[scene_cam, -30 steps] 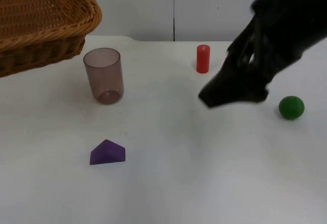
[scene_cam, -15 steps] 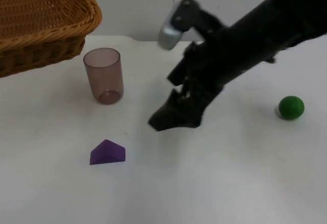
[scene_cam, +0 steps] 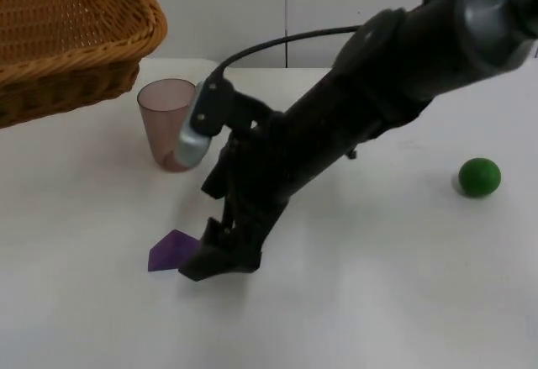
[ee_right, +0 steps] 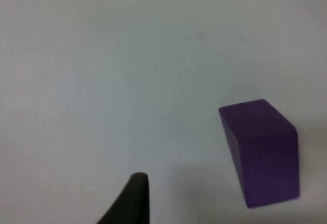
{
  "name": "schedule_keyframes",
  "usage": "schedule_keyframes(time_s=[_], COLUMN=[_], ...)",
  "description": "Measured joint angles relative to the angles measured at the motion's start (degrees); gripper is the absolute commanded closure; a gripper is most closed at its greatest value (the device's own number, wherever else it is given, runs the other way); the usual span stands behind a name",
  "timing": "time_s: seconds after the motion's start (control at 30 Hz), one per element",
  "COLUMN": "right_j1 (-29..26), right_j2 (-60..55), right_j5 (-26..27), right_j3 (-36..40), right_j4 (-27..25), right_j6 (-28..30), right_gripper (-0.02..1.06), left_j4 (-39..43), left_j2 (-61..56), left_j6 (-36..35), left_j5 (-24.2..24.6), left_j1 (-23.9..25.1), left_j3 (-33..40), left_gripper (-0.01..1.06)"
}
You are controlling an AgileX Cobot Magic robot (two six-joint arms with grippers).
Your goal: Pick up the basket with the left hand and place the triangular block into the basket with the right hand.
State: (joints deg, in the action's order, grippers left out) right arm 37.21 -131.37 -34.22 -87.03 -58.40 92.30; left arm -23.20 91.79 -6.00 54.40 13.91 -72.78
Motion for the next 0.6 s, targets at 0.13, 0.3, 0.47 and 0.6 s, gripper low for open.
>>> schedule_keyframes(time_s=[0.13,0.3,0.47,0.6], right_j1=[0.61,2.02,3.08,3.08], right_j2=[-2.37,-4.27,-4.61,-5.65], right_j5=[-0.27,-0.27,0.0,0.09], right_j3=[-2.83,-4.98,-4.98,-4.98], right_j4=[0.0,0.64,1.2,1.3], right_j6=[0.0,0.0,0.0,0.0], right_gripper=[0.0,0.0,0.0,0.0], left_j4=[0.11,0.11,0.11,0.11], left_j2=[0.0,0.0,0.0,0.0], left_j6=[0.0,0.0,0.0,0.0], left_j5=[0.1,0.1,0.1,0.1], left_j1=[0.0,0.0,0.0,0.0], left_j3=[0.0,0.0,0.0,0.0], left_gripper=[1.05,1.05,1.05,1.05])
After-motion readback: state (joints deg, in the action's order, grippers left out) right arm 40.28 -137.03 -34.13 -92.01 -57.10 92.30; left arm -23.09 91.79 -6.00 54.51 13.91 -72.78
